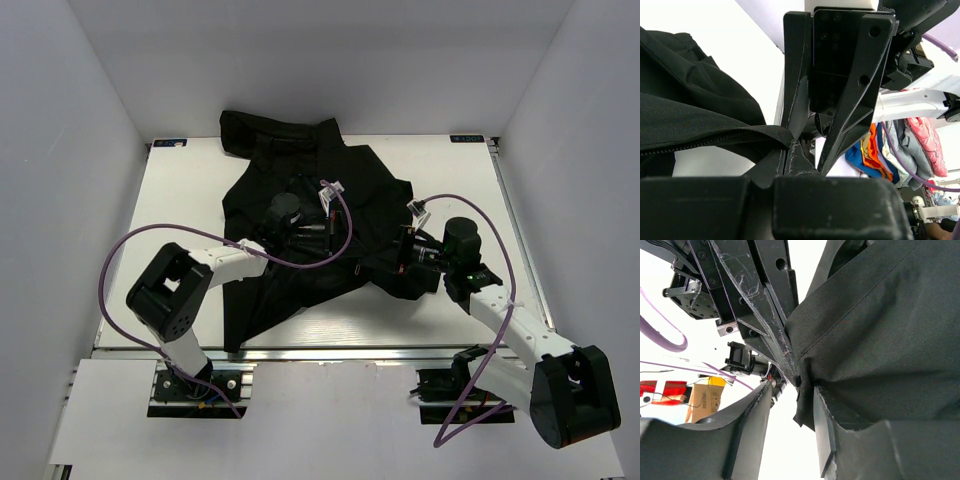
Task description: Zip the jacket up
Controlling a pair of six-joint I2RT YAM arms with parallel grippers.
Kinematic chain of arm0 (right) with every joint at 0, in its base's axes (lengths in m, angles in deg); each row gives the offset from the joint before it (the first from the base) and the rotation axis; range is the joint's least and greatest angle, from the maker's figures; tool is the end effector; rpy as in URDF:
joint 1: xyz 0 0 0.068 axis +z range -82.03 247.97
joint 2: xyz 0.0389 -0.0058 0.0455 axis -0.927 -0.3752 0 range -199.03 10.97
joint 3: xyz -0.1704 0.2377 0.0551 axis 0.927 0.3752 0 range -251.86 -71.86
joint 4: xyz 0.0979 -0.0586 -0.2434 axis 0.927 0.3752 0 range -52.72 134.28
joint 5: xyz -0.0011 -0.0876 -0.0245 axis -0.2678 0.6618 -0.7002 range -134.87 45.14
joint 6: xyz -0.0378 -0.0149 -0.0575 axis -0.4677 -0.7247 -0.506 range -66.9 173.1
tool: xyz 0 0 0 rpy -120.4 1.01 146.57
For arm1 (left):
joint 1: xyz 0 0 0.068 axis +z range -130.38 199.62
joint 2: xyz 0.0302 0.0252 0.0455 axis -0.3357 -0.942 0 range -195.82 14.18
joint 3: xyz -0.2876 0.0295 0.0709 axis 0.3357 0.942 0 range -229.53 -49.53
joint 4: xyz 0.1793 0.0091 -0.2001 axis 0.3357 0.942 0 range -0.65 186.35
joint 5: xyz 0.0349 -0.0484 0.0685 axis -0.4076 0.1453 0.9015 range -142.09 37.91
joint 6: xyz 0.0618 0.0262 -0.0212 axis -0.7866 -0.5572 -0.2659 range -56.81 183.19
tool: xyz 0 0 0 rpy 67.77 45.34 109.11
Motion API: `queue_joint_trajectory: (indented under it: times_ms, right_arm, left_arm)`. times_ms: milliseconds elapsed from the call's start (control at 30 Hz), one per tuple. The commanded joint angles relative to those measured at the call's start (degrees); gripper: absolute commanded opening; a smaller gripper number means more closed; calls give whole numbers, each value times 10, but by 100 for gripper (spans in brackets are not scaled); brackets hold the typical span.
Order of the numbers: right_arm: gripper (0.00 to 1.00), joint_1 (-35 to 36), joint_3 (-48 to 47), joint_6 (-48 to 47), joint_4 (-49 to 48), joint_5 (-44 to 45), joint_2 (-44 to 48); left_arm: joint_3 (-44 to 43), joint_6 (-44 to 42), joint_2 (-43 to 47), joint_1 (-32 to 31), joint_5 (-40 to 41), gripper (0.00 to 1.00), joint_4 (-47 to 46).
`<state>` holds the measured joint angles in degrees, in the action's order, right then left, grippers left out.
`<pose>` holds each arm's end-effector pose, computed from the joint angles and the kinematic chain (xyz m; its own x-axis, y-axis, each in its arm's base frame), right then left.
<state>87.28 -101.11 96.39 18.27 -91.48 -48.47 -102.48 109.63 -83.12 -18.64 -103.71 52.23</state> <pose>0.2060 0.1165 0.2655 -0.7503 0.2361 -0.6174 -0.5296 0.3442 0.7753 0.2770 -0.2759 0.2532 -0.7892 0.0493 -0.6122 0.6142 0.0606 -0.7868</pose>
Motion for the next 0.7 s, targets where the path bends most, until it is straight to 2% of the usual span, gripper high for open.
queue_joint_trajectory:
  times_ms: [0,100,367,500,533,600,633,667]
  right_arm:
    - [43,5,-12,3,-43,-5,-2]
    - [37,6,-11,2,-46,-9,-7]
    - [35,10,-15,3,-63,-9,-20]
    - [27,12,-23,-1,-60,-8,-24]
    - [17,11,-22,-1,-61,-9,-25]
    - [5,11,-21,-4,-65,-13,-23]
    - [0,12,-20,-7,-65,-15,-19]
    - [0,11,-20,-10,-64,-14,-17]
  left_arm:
    - [4,6,34,-7,4,0,-11]
    - [4,7,37,-7,7,0,-5]
    - [-3,16,33,-16,4,0,-6]
    - [0,21,35,-16,11,0,-17]
    - [0,22,35,-16,13,0,-17]
    - [-1,22,34,-16,15,0,-12]
    - [-2,21,36,-16,16,0,-8]
    - [-4,19,36,-16,19,0,-3]
